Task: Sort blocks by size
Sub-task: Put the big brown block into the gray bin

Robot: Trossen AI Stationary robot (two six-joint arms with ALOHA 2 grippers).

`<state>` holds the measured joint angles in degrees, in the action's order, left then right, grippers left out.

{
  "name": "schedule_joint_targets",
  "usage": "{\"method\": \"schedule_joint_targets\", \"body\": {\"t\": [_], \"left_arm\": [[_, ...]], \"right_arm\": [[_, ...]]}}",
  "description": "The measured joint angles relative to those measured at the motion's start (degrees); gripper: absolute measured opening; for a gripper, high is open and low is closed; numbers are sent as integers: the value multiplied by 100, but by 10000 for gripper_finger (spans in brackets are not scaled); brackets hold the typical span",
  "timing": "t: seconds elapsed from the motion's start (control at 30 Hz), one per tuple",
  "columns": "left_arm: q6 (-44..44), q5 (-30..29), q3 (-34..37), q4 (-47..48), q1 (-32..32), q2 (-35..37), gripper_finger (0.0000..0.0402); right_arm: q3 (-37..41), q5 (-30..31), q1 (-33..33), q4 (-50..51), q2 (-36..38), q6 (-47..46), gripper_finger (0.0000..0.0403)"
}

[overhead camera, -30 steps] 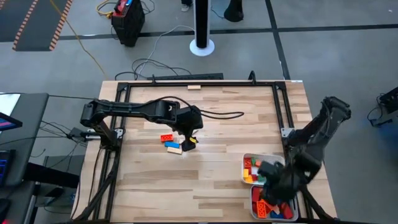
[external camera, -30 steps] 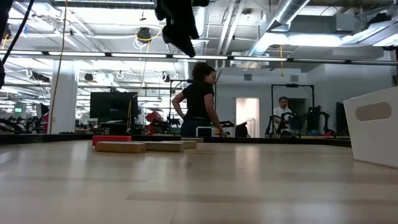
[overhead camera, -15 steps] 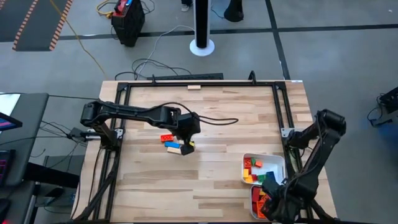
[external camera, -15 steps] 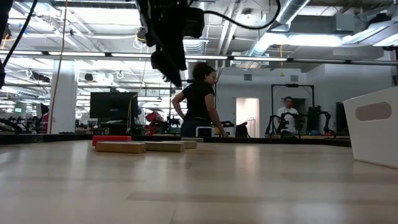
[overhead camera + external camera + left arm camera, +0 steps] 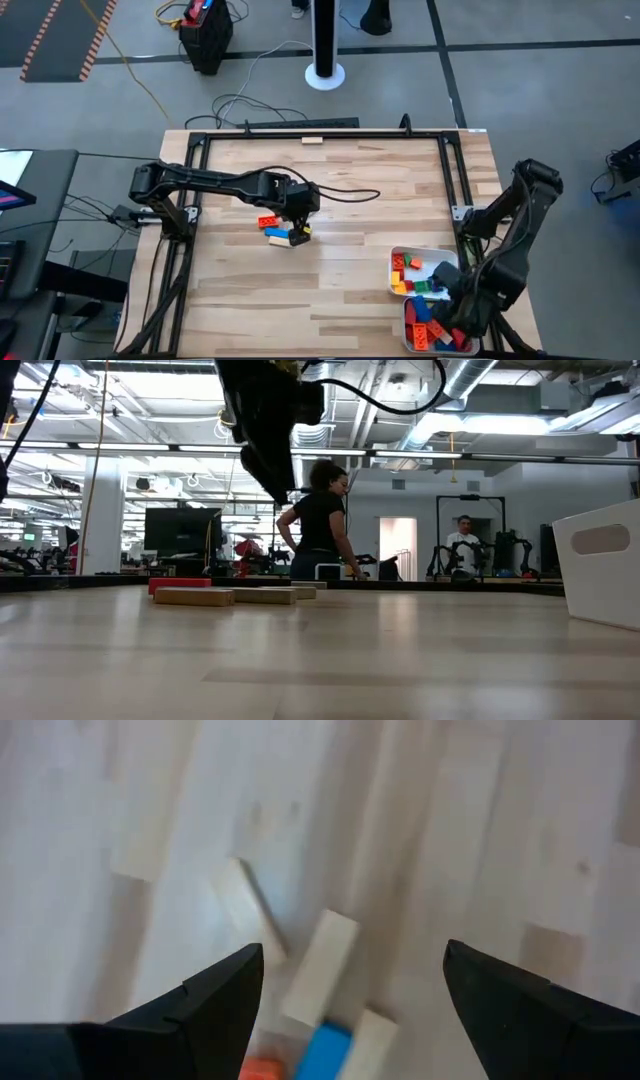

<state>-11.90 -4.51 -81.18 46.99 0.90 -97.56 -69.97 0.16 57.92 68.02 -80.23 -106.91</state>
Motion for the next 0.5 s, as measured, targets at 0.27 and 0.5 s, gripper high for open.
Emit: {"method": "schedule_joint_targets", "body": {"t": [0.27,0.5], "left_arm": [[-275,128,1068,-1305,661,0,299],[-182,-51,1642,-2348,939,-3,299]], "right_arm": [[-6,1011,-203,63,359,-315,294],[-296,1179,-500,234,122,65,294]]}}
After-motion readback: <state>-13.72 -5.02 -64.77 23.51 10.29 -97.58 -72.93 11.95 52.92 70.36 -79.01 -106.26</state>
